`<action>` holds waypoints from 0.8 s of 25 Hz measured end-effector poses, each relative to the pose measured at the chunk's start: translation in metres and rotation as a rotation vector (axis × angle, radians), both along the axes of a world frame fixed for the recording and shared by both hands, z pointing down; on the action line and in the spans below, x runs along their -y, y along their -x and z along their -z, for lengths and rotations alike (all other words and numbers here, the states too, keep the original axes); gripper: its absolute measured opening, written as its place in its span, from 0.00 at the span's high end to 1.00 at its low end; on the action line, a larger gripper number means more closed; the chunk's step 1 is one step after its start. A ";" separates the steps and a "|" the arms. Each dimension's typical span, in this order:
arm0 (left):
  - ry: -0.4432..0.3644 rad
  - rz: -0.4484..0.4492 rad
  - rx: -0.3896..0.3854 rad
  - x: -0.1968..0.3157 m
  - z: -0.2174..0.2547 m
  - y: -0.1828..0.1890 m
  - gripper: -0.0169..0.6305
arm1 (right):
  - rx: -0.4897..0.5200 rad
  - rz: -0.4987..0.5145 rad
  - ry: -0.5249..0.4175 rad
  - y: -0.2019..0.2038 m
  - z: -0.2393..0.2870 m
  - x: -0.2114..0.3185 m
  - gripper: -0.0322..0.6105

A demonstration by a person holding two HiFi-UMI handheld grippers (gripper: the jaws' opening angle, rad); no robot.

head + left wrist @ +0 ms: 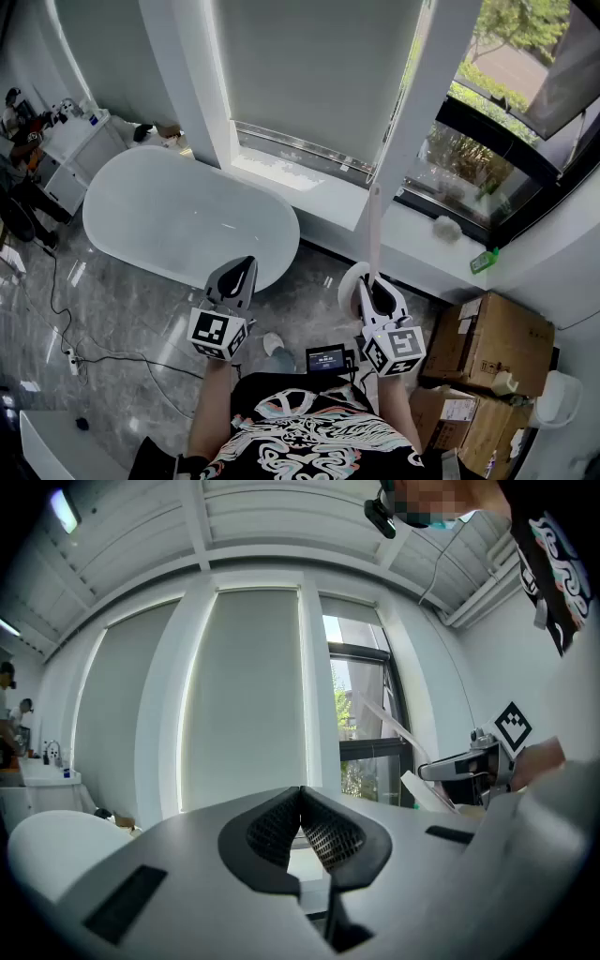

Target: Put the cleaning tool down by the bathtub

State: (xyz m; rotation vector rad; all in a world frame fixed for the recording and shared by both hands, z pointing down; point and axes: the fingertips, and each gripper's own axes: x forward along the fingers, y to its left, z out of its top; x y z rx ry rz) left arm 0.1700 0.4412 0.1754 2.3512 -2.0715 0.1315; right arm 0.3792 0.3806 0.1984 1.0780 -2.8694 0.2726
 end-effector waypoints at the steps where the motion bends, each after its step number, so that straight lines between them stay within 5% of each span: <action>1: -0.002 0.011 -0.008 -0.003 -0.001 -0.001 0.95 | -0.001 -0.001 -0.001 -0.003 -0.001 -0.003 0.84; 20: -0.018 0.059 -0.077 0.010 -0.010 -0.024 0.95 | 0.024 -0.003 0.013 -0.037 -0.007 0.011 0.84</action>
